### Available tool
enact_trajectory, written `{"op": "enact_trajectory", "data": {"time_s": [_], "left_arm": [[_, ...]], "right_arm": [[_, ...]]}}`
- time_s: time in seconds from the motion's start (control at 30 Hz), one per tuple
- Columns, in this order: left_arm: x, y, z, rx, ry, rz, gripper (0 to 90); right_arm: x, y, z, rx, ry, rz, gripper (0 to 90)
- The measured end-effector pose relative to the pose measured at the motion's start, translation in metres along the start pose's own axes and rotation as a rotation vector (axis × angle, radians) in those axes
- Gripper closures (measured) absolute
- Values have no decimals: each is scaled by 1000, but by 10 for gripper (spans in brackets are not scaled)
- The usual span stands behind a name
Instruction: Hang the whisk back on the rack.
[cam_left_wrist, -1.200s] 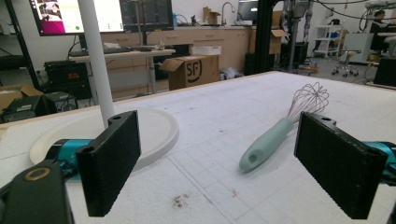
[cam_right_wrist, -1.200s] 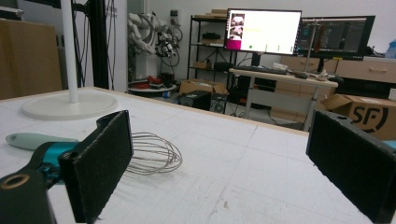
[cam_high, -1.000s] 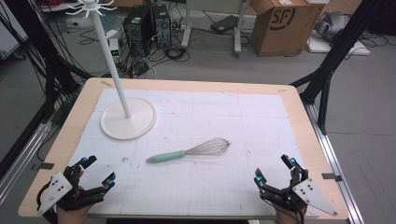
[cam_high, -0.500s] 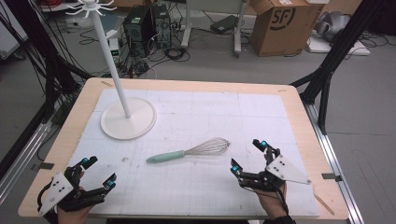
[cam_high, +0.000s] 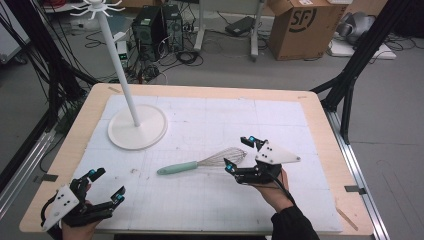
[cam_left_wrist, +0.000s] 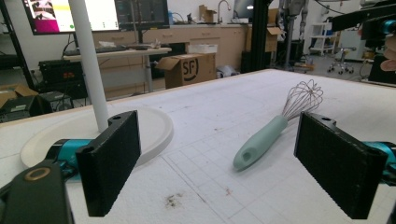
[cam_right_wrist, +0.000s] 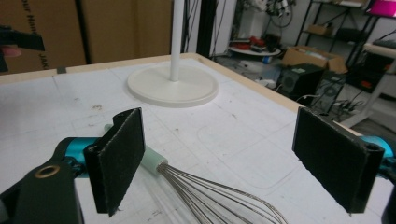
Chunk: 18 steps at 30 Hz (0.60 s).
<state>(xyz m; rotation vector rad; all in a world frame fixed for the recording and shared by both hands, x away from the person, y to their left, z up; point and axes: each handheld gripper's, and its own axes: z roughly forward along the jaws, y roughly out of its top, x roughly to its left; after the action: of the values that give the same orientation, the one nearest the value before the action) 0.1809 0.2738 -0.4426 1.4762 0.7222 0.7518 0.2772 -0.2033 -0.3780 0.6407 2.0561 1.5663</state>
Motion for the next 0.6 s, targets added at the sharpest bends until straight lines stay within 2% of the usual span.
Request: {"op": "enact_trajectory", "data": {"time_s": [0.2,0.33,0.4,0.43,0.53,0.57,0.6], "left_arm": [[0,0,0,-2,0,0,152],[0,0,0,1,-1,2,152],[0,0,0,1,0,-2,152],[1,0,-1,-4,4,-4,152],[2,0,-1,-5,8,-7,152],[2,0,-1,-6,7,-8,152],[1,0,-1,-6,6,-6,152]], "right_arm": [[-8,4,13,33,37,6,151],[-9,11,31,84,79,-36,152],[-9,13,36,99,93,-38,152],[-9,17,46,126,111,-58,152],[-8,20,55,150,132,-78,154],[-6,23,67,178,151,-94,158],[-6,23,67,178,151,-94,158]]}}
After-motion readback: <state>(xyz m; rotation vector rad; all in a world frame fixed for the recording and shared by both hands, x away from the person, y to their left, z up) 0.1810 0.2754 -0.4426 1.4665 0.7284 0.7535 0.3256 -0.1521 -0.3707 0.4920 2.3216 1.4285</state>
